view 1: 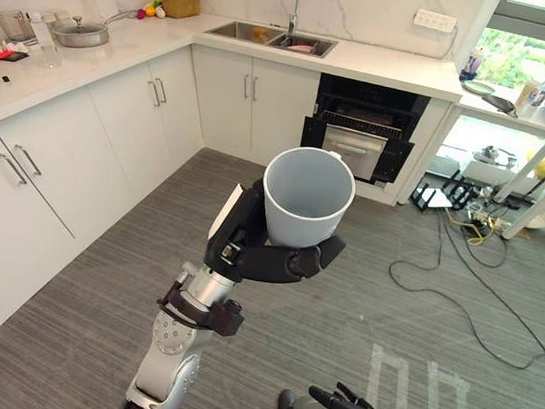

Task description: Walk over to the sink, pick up the cup, carry it to the dishwasher, place the cup inside the dishwasher, then close the dishwasher door

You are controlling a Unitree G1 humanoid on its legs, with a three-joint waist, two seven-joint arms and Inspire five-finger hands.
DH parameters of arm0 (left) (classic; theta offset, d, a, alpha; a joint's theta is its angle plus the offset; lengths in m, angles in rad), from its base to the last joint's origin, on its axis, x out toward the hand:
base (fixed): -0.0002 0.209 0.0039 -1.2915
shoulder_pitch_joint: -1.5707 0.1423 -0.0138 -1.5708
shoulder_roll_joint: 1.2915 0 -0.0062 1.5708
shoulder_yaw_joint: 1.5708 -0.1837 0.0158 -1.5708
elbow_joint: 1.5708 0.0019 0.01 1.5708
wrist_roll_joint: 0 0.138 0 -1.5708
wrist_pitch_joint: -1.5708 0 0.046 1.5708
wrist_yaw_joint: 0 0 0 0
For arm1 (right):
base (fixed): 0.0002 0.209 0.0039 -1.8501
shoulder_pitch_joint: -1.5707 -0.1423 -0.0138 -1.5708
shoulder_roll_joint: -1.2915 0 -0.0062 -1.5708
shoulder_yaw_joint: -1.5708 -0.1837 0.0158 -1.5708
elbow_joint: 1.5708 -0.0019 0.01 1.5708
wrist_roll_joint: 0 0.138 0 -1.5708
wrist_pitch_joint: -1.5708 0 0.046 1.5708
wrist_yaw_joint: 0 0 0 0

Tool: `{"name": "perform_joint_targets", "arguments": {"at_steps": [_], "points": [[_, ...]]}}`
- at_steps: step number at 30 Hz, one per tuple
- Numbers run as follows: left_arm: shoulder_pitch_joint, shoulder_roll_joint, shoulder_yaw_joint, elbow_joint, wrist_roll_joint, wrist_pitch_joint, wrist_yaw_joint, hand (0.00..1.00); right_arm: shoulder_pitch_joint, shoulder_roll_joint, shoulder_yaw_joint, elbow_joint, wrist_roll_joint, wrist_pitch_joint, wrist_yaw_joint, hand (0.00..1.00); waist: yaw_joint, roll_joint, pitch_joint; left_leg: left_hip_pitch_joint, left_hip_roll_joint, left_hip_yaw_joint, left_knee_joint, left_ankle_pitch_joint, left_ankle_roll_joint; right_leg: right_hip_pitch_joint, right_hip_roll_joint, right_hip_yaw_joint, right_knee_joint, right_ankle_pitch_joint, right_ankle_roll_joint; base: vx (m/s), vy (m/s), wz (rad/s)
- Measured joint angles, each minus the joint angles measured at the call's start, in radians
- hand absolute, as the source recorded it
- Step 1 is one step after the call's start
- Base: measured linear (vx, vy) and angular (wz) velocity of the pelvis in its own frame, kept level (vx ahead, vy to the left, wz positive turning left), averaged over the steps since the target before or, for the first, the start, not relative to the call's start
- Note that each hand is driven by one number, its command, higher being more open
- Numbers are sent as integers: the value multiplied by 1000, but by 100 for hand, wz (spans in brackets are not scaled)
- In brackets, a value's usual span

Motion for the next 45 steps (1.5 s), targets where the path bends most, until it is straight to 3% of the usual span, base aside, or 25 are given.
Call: {"name": "perform_joint_targets", "arguments": {"at_steps": [5, 10, 12, 14, 15, 16, 17, 18, 20, 22, 23, 24, 25, 26, 27, 28, 30, 33, 34, 35, 37, 39, 41, 44, 45], "points": [[1, -18, 1, 30, -3, -13, 5, 0, 5, 4, 0, 9, 1, -19, 2, 100, -4, -4, 3, -9, 1, 7, 6, 0, 0, -3, 4, -6, -25, 8, -3, -4, -1, -2], [55, -94, 13, 93, -61, -32, 131, 0, 23, 34, 1, 50, 38, -127, 11, 100, -2, -34, 23, -47, 19, 7, 52, -5, -9, -14, -24, -93, -34, -14, -33, -19, -23, 2], [77, -126, 38, 121, -90, -53, 195, 0, 28, 29, 0, 70, 47, -180, 27, 100, 7, -25, 33, -75, 53, 15, 90, -32, -18, -30, -38, -157, 15, -33, -40, -21, -102, -9], [133, -168, 103, 140, -137, -79, 302, 0, 44, 29, 3, 83, 57, -235, 55, 100, 37, -27, 41, -95, 106, 42, 243, -114, -33, -16, -65, -178, 274, -216, -3, 114, -150, -21], [146, -166, 114, 140, -158, -86, 341, 0, 51, 32, 6, 96, 57, -245, 59, 100, 41, -43, 48, -178, 133, 46, 447, -134, 0, 21, -60, -153, 250, -305, -13, 158, -143, 9], [160, -172, 116, 142, -174, -86, 372, 0, 49, 28, 5, 99, 58, -252, 64, 100, 41, -34, 61, -243, 177, 37, 594, -123, 25, 33, -60, -175, 257, -321, -2, 150, -176, 61], [194, -185, 113, 142, -199, -86, 405, 0, 48, 13, 7, 99, 57, -255, 73, 100, 35, -22, 65, -350, 229, 13, 804, -48, 74, 67, -58, -216, 243, -336, -14, 131, -166, 94], [218, -186, 113, 153, -209, -86, 420, 0, 34, 0, 6, 131, 57, -255, 75, 100, 35, -24, 74, -416, 271, 10, 884, -46, 66, 110, -65, -253, 207, -351, -27, 158, -131, 101], [216, -173, 110, 201, -210, -86, 418, 0, 3, -22, 4, 207, 55, -252, 85, 100, 57, -28, 83, -456, 280, 49, 796, -59, 56, 193, -89, -299, 123, -338, -15, 285, -101, 97], [216, -171, 113, 234, -210, -85, 414, 0, -20, -49, -4, 268, 56, -252, 105, 100, 58, -35, 88, -468, 233, 73, 588, -52, 35, 267, -123, -343, 46, -313, 5, 302, -22, 84], [215, -172, 118, 234, -210, -84, 412, 0, -33, -68, -6, 298, 55, -252, 117, 100, 59, -36, 90, -473, 177, 57, 423, -17, 2, 309, -148, -361, 0, -304, 21, 383, 70, 46], [214, -173, 120, 227, -209, -84, 412, 0, -41, -82, -17, 323, 54, -252, 134, 100, 66, -36, 90, -478, 122, 25, 250, 57, -17, 347, -164, -365, -49, -292, 42, 393, 103, 24], [214, -173, 121, 223, -208, -85, 412, 0, -43, -85, -23, 333, 54, -252, 140, 100, 76, -36, 90, -481, 98, -6, 183, 133, -21, 366, -170, -357, -75, -285, 53, 353, 141, -25], [213, -173, 123, 209, -206, -88, 412, 0, -46, -91, -26, 339, 54, -252, 151, 100, 94, -30, 89, -485, 78, -65, 103, 235, -62, 394, -167, -332, -121, -274, 73, 381, 189, -60], [207, -175, 127, 203, -202, -93, 413, 0, -56, -90, -39, 346, 55, -252, 164, 100, 101, -22, 83, -499, 78, -94, 105, 322, -63, 415, -162, -307, -152, -269, 97, 406, 221, -68], [199, -173, 132, 205, -201, -93, 414, 0, -63, -86, -42, 354, 54, -251, 163, 100, 101, -25, 79, -497, 68, -86, 124, 322, -17, 425, -173, -289, -163, -267, 109, 439, 264, -41], [139, -171, 142, 235, -196, -85, 414, 0, -79, -67, -72, 358, 53, -244, 159, 100, 81, -48, 88, -503, 44, -59, 243, 246, 36, 458, -211, -205, -184, -199, 157, 434, 305, -19], [119, -170, 136, 235, -192, -85, 406, 0, -48, -51, -112, 354, 54, -252, 160, 100, 76, -46, 71, -496, 30, -51, 363, 156, 49, 489, -241, -171, -130, -153, 154, 397, 333, -9], [105, -172, 117, 236, -190, -84, 389, 0, -18, -48, -145, 351, 56, -259, 162, 100, 68, -32, 43, -468, 15, -54, 347, 80, 64, 457, -258, -174, -20, -155, 154, 395, 300, 36], [80, -166, 93, 237, -186, -82, 372, 0, -7, -34, -195, 342, 65, -272, 165, 100, 60, -47, 36, -422, -27, -58, 314, 32, 65, 378, -309, -160, 186, -148, 144, 421, 297, 38], [71, -145, 77, 238, -184, -70, 366, 0, -4, -16, -243, 312, 79, -304, 177, 100, 48, -59, 47, -320, -93, -62, 245, 16, 94, 226, -373, -98, 531, -93, 102, 405, 222, 25], [76, -134, 71, 238, -143, -61, 374, 0, -3, -1, -232, 279, 79, -323, 191, 100, 26, -48, 49, -212, -97, -78, 175, 6, 104, 127, -302, -78, 677, -172, 86, 382, 140, 22], [65, -123, 54, 239, -105, -60, 374, 0, -4, 40, -225, 231, 79, -336, 195, 100, 20, -41, 46, -108, -88, -85, 73, 10, 84, -7, -204, -148, 575, -264, 78, 432, 53, 13], [51, -117, 50, 245, -107, -30, 373, 0, -5, 65, -193, 180, 80, -327, 177, 100, -3, -5, 63, -14, -18, -50, 29, -13, 36, -84, -85, -242, 275, -258, 42, 594, -37, 4], [49, -119, 50, 249, -108, -25, 373, 0, 4, 74, -163, 178, 77, -308, 170, 100, -1, 8, 67, 22, 20, -14, 40, -32, 4, -92, -8, -236, 89, -175, 0, 595, -70, -18]]}}
